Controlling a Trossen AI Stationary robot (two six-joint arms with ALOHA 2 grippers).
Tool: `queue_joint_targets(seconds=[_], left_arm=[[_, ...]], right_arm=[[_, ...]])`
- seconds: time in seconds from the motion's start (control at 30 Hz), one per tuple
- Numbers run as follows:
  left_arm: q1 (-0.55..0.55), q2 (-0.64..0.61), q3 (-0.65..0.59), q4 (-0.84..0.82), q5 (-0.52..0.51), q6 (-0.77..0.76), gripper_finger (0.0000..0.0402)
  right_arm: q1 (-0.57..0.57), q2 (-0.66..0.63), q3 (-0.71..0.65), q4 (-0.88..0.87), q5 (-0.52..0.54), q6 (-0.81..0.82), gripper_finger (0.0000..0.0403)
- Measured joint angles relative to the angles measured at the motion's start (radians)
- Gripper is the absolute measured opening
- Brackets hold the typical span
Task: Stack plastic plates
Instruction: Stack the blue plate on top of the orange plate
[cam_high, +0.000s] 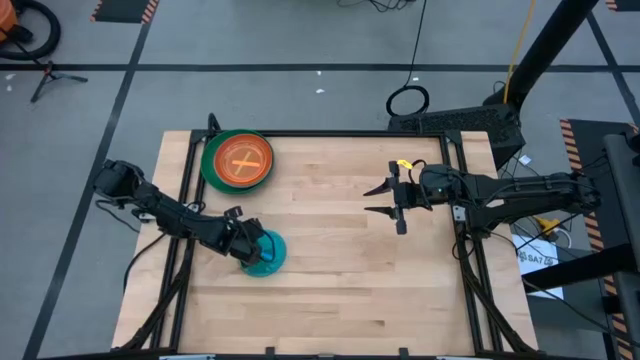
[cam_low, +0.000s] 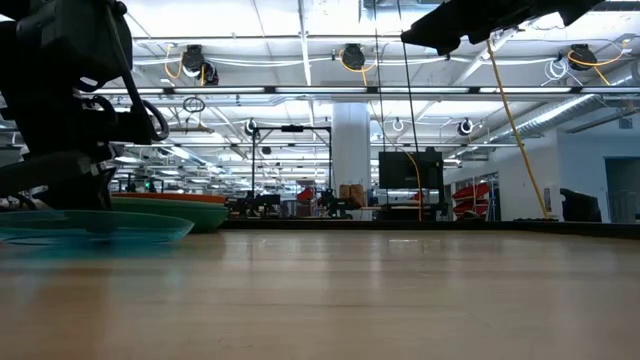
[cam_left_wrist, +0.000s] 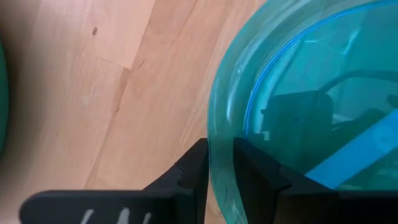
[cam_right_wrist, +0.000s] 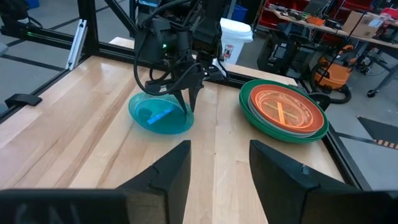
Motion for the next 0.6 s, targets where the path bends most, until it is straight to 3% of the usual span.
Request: queue_joint_targets(seconds=[0.27,0.6], left_arm=[[-0.001,0.000,0.003,-0.008,-0.001,0.015,0.0076],[0.000,0.002,0.136,-0.216,-0.017,0.061,0.0076]], right_arm=[[0.000,0.000,0.000,0.000,0.000,-0.001,0.0154],[0.000,0.000,0.000,0.000,0.000,-0.001,0.0154]])
